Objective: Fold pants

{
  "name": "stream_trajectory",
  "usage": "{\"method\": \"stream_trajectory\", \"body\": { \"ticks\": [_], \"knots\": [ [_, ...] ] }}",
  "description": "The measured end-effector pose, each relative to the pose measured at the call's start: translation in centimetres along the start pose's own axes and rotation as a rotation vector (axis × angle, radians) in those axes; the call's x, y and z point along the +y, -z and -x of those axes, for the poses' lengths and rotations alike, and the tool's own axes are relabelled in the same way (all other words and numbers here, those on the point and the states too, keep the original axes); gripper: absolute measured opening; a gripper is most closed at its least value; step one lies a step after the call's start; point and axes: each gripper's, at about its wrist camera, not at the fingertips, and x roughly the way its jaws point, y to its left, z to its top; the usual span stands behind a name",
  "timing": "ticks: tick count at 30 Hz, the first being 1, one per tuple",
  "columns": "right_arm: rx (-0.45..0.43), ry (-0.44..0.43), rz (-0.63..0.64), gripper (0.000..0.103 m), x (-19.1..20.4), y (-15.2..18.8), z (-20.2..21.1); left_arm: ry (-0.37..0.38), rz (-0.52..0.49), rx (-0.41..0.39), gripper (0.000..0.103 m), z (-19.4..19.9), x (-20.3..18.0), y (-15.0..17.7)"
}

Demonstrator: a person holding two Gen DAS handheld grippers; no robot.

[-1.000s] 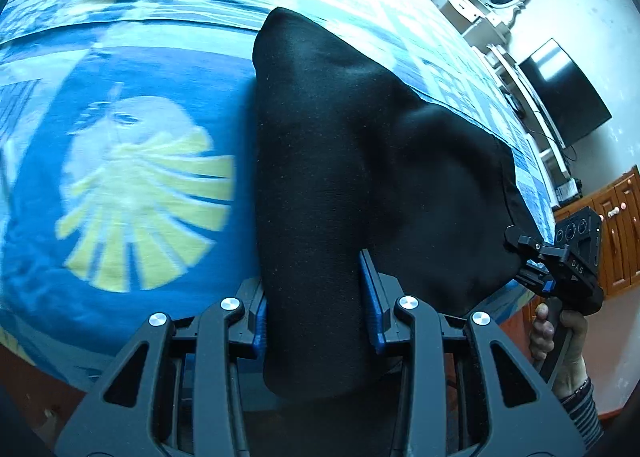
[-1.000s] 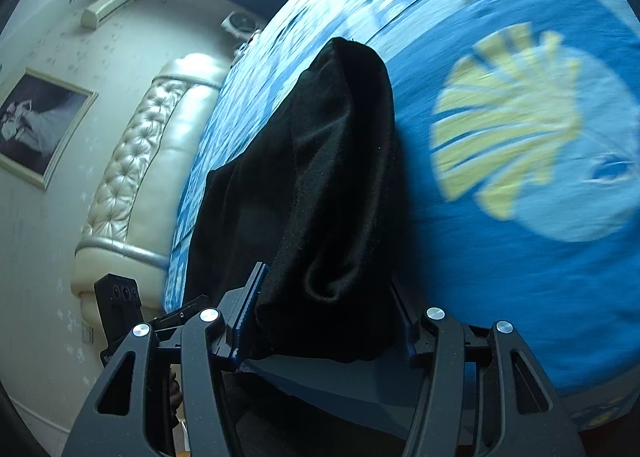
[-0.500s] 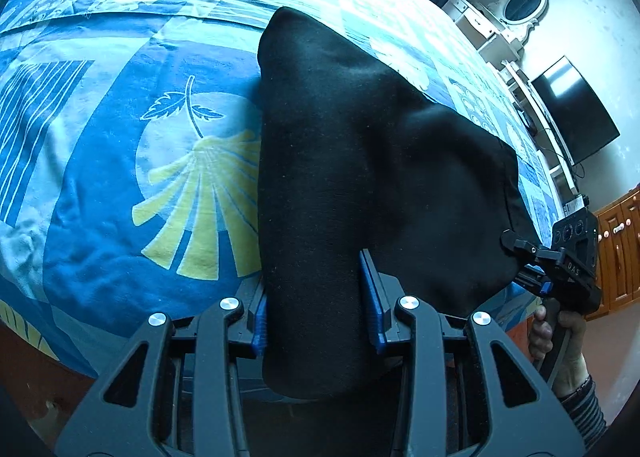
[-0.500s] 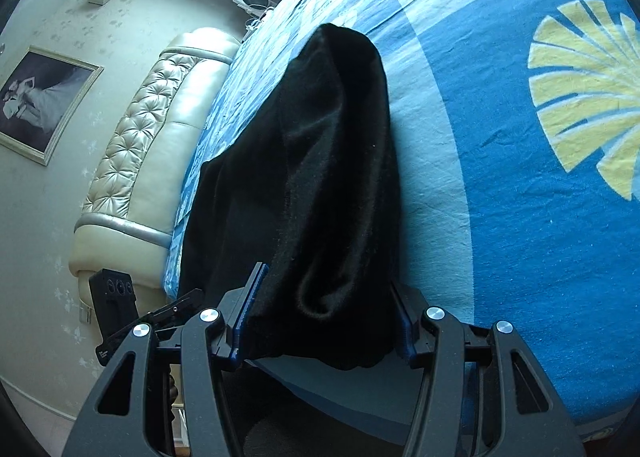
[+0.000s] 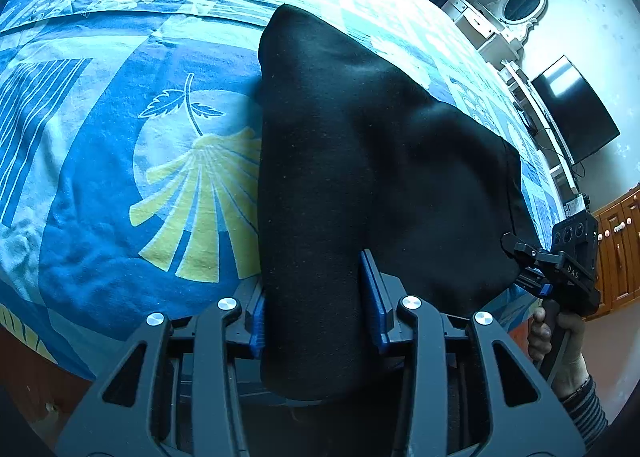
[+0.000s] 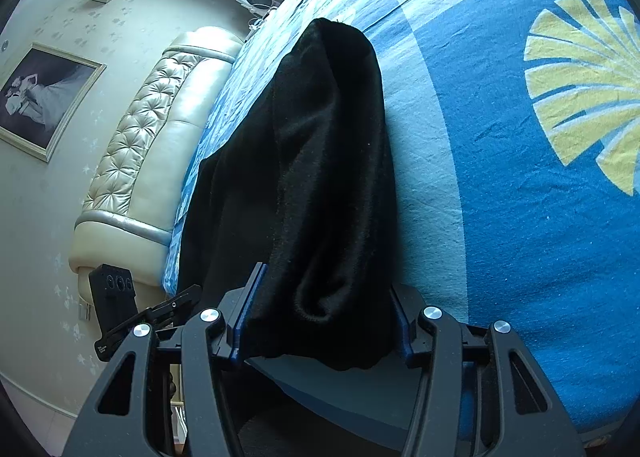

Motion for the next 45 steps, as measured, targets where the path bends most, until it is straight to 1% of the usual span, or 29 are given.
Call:
{"method": "stream_trajectory", "body": {
  "ticks": [10,11,12,13,15,16,18,19,20,21,23,25,26,29,32,35,39,41,42,44,45],
  "knots": [
    [0.000,-0.002,0.000,0.053,-0.1,0.0,0.0,0.000,0.001,-0.004,0.040,0.0,0.1,0.0],
    [-0.002,-0.005,-0.001,0.053,-0.1,0.0,0.1,0.002,-0.008,-0.008,0.042,0.0,0.0,0.1],
    [-0.003,-0.009,-0.003,0.053,-0.1,0.0,0.2,0.001,-0.017,-0.014,0.048,0.0,0.0,0.1],
    [-0.004,-0.019,-0.008,0.055,0.0,0.0,0.3,-0.005,-0.028,-0.025,0.049,0.1,0.0,0.1],
    [0.001,-0.029,-0.010,0.058,0.0,-0.1,0.6,0.008,-0.039,-0.043,0.061,0.5,0.2,0.2],
    [0.007,-0.035,-0.009,0.060,-0.1,-0.1,0.8,0.021,-0.040,-0.043,0.063,0.8,0.4,0.2],
    [0.028,-0.045,-0.010,0.063,-0.2,-0.2,1.4,0.050,-0.029,-0.054,0.071,1.5,1.0,0.0],
    [0.036,-0.045,-0.012,0.064,-0.3,-0.3,1.6,0.068,-0.022,-0.063,0.073,2.0,1.3,-0.1],
    [0.037,-0.048,-0.022,0.065,-0.4,-0.7,2.1,0.089,-0.018,-0.075,0.076,2.5,1.6,-0.5],
    [0.023,-0.048,-0.029,0.067,-0.5,-1.1,2.6,0.101,-0.018,-0.083,0.080,2.9,1.8,-0.8],
    [-0.010,-0.053,-0.035,0.071,-0.8,-1.9,3.3,0.106,-0.025,-0.099,0.082,3.0,2.3,-1.9],
    [-0.037,-0.046,-0.044,0.072,-1.1,-3.6,3.4,0.095,-0.020,-0.097,0.083,2.4,2.7,-3.0],
    [-0.043,-0.043,-0.053,0.072,-1.3,-4.4,3.2,0.101,-0.005,-0.086,0.083,1.7,3.1,-3.9],
    [-0.038,-0.071,-0.084,0.072,-1.7,-6.9,1.7,0.152,0.067,-0.043,0.083,-0.6,4.1,-6.3],
    [-0.041,-0.097,-0.139,0.072,-2.4,-9.4,-0.3,0.182,0.117,-0.025,0.083,-2.5,4.8,-8.6],
    [-0.033,-0.132,-0.171,0.072,-2.6,-10.6,-1.7,0.201,0.122,-0.003,0.083,-4.0,4.9,-10.2],
    [0.000,-0.179,-0.175,0.072,-2.1,-11.6,-3.5,0.191,0.101,0.024,0.083,-5.3,4.9,-10.8],
    [0.023,-0.168,-0.142,0.073,-1.6,-11.5,-4.1,0.184,0.089,0.026,0.081,-5.4,4.8,-10.8],
    [0.043,-0.151,-0.104,0.073,-1.1,-11.4,-4.5,0.173,0.078,0.026,0.079,-5.5,4.6,-10.8],
    [0.066,-0.102,-0.054,0.065,-0.3,-11.1,-5.1,0.147,0.052,0.026,0.074,-5.5,4.2,-10.6],
    [0.078,-0.079,-0.045,0.056,-0.2,-10.9,-5.3,0.137,0.039,0.026,0.069,-5.5,4.0,-10.6]
  ]
}}
